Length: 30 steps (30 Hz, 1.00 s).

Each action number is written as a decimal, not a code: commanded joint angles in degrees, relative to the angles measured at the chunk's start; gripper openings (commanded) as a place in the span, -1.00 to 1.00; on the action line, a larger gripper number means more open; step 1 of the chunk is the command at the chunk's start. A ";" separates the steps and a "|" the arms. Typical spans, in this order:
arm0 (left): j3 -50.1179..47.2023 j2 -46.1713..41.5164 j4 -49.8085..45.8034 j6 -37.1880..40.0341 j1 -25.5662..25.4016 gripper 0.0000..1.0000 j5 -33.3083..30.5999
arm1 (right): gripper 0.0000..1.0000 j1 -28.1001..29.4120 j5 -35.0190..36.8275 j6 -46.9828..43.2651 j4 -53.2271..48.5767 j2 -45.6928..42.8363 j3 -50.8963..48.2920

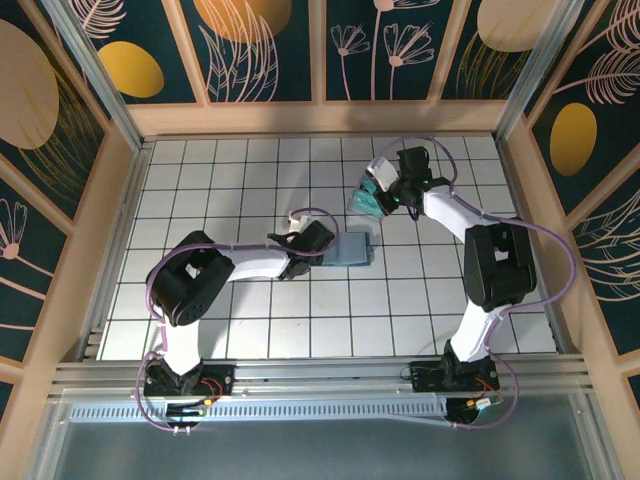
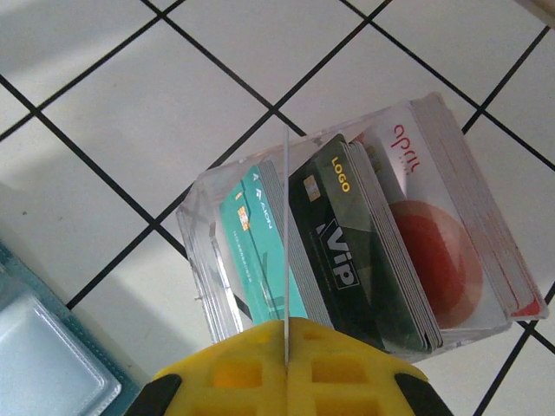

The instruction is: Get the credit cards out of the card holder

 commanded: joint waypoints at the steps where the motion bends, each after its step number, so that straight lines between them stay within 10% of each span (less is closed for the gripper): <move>1: 1.37 0.53 -2.26 2.34 0.44 0.98 -2.36 | -1.00 0.14 -0.55 -1.78 -1.93 1.07 1.62; 19: 2.62 -4.17 -3.46 3.42 0.49 0.98 -2.73 | -0.98 0.29 0.11 -2.41 -6.43 7.06 5.51; 30: 4.11 -5.55 -4.89 2.00 0.56 0.98 -3.83 | -0.44 0.65 0.51 2.28 -0.82 2.10 3.01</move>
